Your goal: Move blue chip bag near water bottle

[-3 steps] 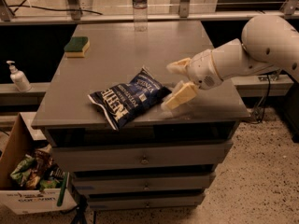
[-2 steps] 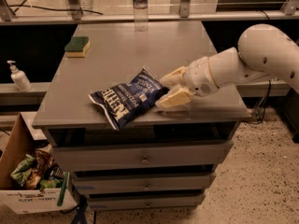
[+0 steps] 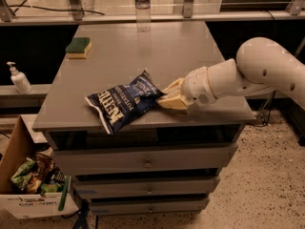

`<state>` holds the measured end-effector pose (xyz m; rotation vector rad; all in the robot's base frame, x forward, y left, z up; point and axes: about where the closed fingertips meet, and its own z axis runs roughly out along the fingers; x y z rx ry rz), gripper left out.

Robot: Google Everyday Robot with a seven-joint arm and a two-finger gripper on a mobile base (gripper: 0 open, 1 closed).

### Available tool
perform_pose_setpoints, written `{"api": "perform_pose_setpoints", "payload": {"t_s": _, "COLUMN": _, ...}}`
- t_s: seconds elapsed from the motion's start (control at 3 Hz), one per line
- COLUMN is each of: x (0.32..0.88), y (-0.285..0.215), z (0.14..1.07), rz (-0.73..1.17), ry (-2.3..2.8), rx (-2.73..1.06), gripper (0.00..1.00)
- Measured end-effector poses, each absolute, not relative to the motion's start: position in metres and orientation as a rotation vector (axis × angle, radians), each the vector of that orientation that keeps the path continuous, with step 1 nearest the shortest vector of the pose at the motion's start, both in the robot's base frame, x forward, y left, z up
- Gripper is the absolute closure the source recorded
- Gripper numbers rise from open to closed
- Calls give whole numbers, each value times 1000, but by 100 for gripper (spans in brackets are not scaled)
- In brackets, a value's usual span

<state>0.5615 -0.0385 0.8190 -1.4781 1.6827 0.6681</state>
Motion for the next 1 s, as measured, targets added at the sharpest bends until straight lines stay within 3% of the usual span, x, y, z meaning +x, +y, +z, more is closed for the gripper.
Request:
{"api": "perform_pose_setpoints", "payload": {"t_s": 0.33, "x": 564, "y": -42, "z": 831, "rz": 639, "ry": 1690, "rx": -1464, "gripper": 100}}
{"api": "perform_pose_setpoints", "payload": {"t_s": 1.0, "x": 583, "y": -45, "z": 892, "rz": 561, "ry": 1649, "rx": -1406, "gripper": 100}}
